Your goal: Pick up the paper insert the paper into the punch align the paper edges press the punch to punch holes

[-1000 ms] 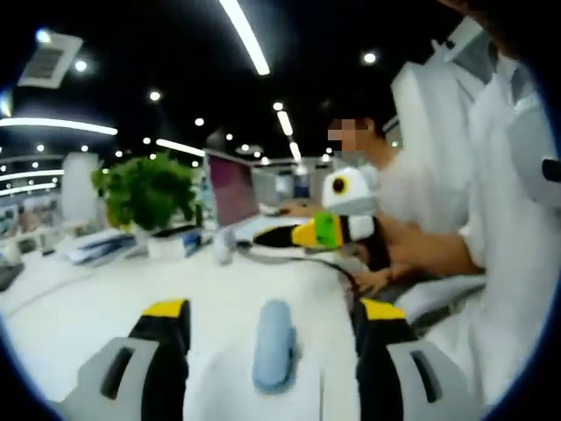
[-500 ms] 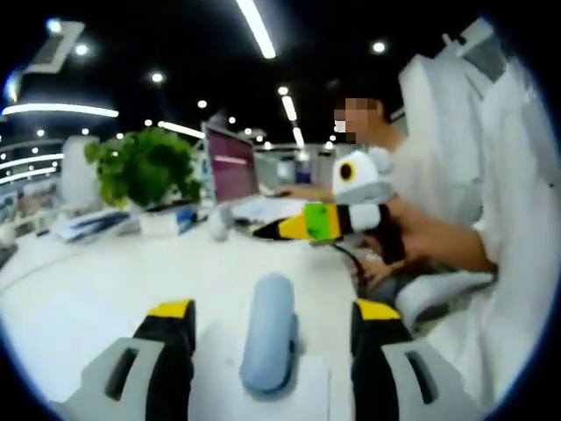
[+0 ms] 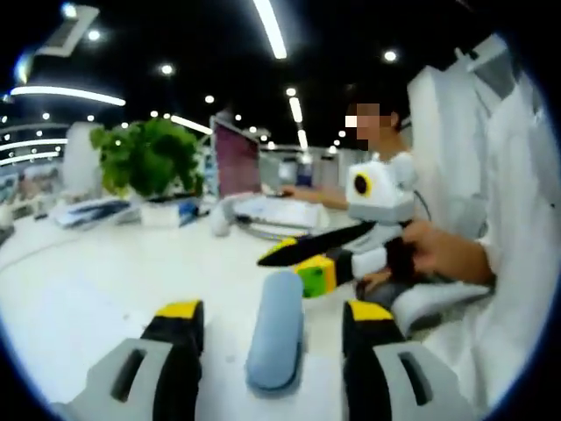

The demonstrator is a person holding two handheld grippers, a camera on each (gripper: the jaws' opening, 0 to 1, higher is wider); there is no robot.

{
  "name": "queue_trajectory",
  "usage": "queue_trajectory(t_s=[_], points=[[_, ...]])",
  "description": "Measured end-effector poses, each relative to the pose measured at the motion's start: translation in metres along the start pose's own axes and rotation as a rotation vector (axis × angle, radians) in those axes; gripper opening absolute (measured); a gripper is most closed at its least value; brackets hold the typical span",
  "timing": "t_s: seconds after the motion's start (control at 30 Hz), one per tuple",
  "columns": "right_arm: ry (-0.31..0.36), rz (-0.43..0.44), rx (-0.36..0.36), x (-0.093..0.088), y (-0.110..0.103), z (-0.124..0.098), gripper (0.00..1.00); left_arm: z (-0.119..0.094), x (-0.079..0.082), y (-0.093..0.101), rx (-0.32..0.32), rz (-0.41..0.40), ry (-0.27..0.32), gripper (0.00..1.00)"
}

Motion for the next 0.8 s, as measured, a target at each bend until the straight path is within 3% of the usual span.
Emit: queue_trajectory(t_s=[0.17,0.4,0.8], points=[[-0.041,-0.048,-0.015,-0.006,-0.006,0.003,0.39,0.000,0.000,0.001,-0.003,0.004,-0.001,0.63],[-0.046,-0.048,-0.016,-0.006,-0.003,0.002,0.39,0.000,-0.001,0.001,-0.003,0.010,-0.004,0.62],[-0.052,-0.006,-0.023,-0.009,0.002,0.002,0.39,0.001,0.000,0.001,-0.008,0.012,0.014,0.38]])
Point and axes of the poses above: the point that each gripper's makers call its tool centre point, and the gripper's own axes: z roughly forward along the fingers, y roughly to its right, x roughly out of its top, the point moved 3 cm from there along -z, roughly backward along the fingers, and after that the axes turned 2 degrees about -x, right-handed, at the moved point
